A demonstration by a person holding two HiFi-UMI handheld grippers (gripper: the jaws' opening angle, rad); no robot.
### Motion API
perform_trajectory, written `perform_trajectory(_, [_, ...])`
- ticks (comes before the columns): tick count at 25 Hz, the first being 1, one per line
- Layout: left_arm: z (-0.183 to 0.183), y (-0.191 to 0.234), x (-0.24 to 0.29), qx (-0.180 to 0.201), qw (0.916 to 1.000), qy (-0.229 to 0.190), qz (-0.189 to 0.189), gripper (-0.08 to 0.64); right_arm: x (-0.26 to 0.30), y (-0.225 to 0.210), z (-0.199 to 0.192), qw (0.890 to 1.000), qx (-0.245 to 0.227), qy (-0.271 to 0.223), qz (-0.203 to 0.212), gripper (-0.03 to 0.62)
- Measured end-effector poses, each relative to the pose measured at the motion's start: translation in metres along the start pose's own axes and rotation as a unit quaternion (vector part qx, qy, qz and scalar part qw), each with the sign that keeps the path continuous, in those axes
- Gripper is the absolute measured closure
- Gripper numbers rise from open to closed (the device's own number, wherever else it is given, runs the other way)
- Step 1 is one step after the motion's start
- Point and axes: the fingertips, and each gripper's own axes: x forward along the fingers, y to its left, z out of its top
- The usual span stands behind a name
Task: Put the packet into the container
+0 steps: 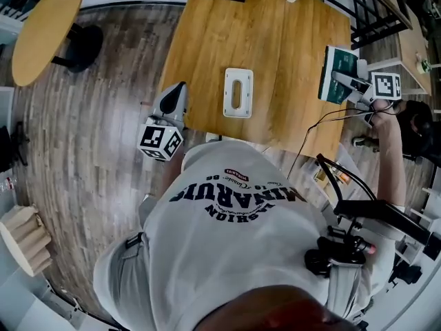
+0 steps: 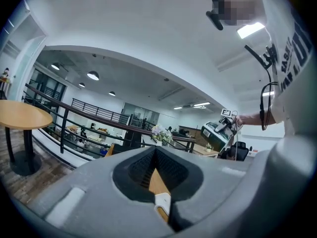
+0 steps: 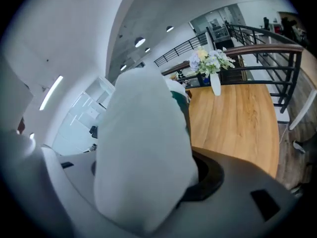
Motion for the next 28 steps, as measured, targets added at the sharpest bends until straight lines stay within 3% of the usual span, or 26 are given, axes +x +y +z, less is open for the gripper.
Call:
perform_trajectory(5, [0.001,-0.008,0.008,0.004,0.9998,-0.001,-0.019,0.563,-0.023,0.030,-0.002,0.999,-0.022,-0.019,0.025,0.308])
perform_trajectory(10, [-0.004,-0.015,0.013,-0.001,0.9996,0.001,-0.026,0.563,-0.039,0.003,-0.025,0.998,0.030,-0.005,-0.058,0.308])
perform_trajectory(14, [-0.008,-0.016,0.011,-0.004,0.9997,0.002,-0.024,0.563,-0.022,0.024,-0.023,1.000,-0.006,-0.006,0.016,0.308])
perform_trajectory(18, [-0.010,-0.016,0.006,-0.005,0.9998,-0.004,-0.016,0.563,-0.001,0.037,-0.027,0.999,-0.003,-0.003,0.040,0.308])
perform_trajectory(21, [-0.011,-0.013,0.001,-0.008,0.9999,-0.007,-0.009,0.563,0.014,0.043,-0.033,1.000,0.015,0.012,0.016,0.308])
perform_trajectory(22, [-0.011,-0.010,0.000,-0.009,0.9999,-0.008,-0.007,0.563,0.023,0.053,-0.032,0.999,0.015,0.013,0.029,0.308])
perform_trajectory(25, [-0.016,0.003,-0.010,-0.016,0.9998,-0.008,0.002,0.563,0.069,0.115,-0.023,0.988,-0.004,0.004,0.153,0.308])
perform_trajectory(26, [-0.021,0.008,-0.018,-0.019,0.9998,-0.005,0.006,0.564,0.085,0.128,-0.025,0.986,-0.002,0.008,0.165,0.308])
perform_trajectory(28, [-0.030,0.011,-0.034,-0.024,0.9996,0.001,0.015,0.563,0.109,0.127,-0.037,0.994,0.014,0.031,0.106,0.308])
